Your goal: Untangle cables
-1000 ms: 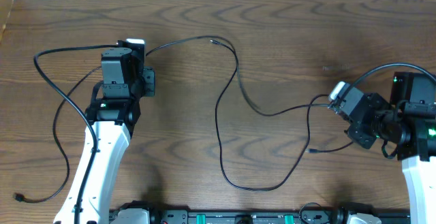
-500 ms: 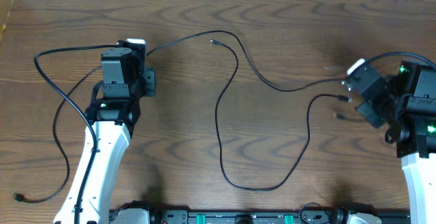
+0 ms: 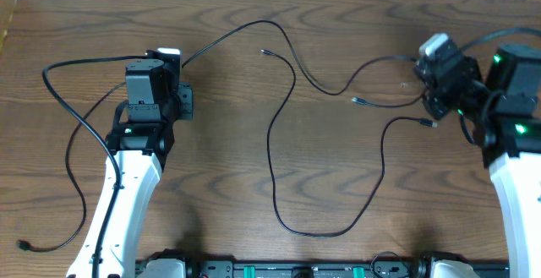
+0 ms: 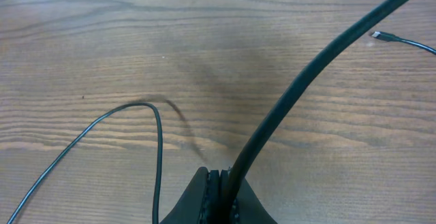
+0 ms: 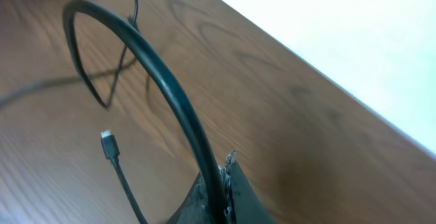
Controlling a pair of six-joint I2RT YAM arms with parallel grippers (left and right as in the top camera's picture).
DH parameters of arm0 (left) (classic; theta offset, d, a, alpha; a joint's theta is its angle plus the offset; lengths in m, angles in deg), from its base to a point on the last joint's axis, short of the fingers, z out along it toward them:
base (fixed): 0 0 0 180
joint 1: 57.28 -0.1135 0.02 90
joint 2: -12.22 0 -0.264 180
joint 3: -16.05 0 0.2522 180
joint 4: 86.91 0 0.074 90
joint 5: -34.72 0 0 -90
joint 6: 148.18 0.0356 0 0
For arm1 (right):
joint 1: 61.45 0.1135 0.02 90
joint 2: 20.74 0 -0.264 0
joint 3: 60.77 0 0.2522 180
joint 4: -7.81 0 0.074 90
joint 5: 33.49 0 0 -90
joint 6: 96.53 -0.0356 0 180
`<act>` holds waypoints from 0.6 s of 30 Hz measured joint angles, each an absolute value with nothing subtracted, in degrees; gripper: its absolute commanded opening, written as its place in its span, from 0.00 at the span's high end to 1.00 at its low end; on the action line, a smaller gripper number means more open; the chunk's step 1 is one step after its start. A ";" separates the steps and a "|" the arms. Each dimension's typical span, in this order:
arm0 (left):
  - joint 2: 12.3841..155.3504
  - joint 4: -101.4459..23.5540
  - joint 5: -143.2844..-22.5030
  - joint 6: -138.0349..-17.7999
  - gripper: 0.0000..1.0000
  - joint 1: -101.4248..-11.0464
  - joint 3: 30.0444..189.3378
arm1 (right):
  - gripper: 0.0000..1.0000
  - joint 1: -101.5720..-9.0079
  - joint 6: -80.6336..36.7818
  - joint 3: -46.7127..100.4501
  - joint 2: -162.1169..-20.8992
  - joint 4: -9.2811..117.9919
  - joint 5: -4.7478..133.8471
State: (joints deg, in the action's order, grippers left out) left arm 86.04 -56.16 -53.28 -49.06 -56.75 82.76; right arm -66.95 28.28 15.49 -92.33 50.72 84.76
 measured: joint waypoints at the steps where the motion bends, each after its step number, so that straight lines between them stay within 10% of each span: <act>1: 86.04 -56.14 -53.28 -49.10 0.93 -56.75 82.76 | 0.99 -66.56 26.20 15.49 -93.60 49.38 85.15; 18: 86.04 -55.26 -53.28 -49.21 0.93 -56.75 82.76 | 0.99 -41.25 4.48 15.58 -116.74 14.06 87.66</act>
State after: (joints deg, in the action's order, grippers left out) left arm 86.04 -55.26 -53.28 -49.21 -56.75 82.76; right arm -41.25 4.48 15.58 -116.74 14.06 87.66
